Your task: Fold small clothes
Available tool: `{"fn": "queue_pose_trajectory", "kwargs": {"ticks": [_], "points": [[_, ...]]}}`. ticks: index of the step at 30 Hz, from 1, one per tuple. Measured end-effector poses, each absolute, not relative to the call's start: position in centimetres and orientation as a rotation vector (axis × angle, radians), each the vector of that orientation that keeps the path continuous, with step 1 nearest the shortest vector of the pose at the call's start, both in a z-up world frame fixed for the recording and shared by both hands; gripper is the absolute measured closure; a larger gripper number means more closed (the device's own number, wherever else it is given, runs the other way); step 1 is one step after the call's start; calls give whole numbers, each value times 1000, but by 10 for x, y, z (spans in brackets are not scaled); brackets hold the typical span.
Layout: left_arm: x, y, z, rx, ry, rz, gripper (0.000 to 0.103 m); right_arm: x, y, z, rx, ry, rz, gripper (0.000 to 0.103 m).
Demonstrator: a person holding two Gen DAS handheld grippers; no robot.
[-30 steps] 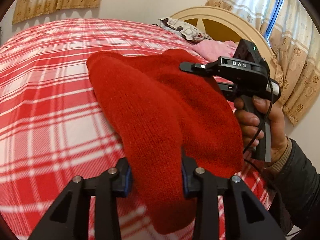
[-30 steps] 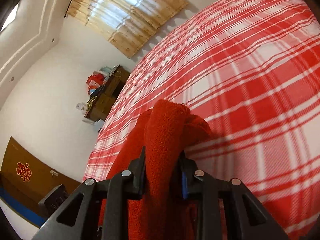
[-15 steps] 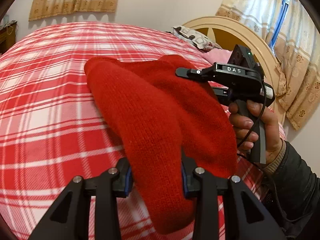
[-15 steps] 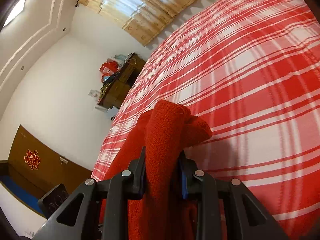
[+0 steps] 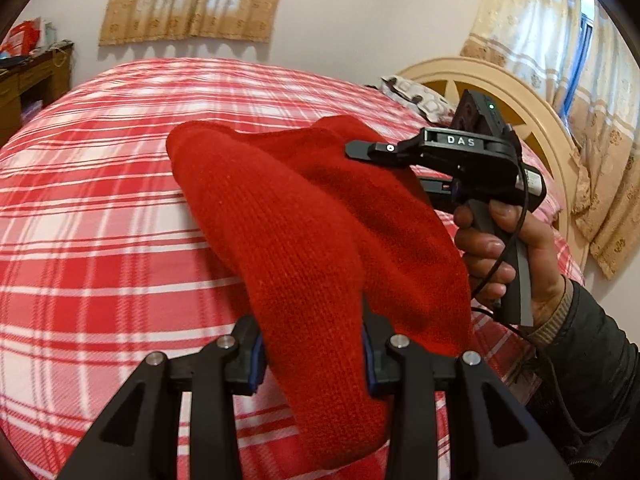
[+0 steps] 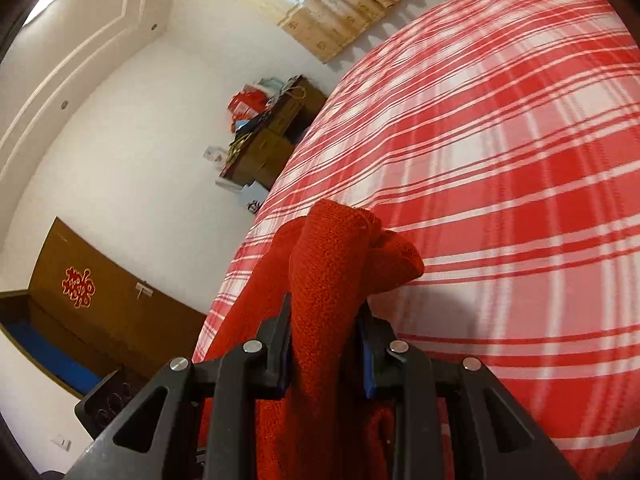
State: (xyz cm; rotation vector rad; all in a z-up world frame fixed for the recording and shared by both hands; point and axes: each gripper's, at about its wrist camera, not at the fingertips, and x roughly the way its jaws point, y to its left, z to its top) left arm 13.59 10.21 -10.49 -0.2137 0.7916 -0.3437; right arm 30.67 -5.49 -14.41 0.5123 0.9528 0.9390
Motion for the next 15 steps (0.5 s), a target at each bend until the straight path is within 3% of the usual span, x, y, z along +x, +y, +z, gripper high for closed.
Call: {"fn": "queue_pose_trajectory", "kwargs": {"ticks": [15], "points": [[116, 153, -114, -257, 763, -221, 65, 304, 31, -148, 439, 1015, 1044, 76]]}}
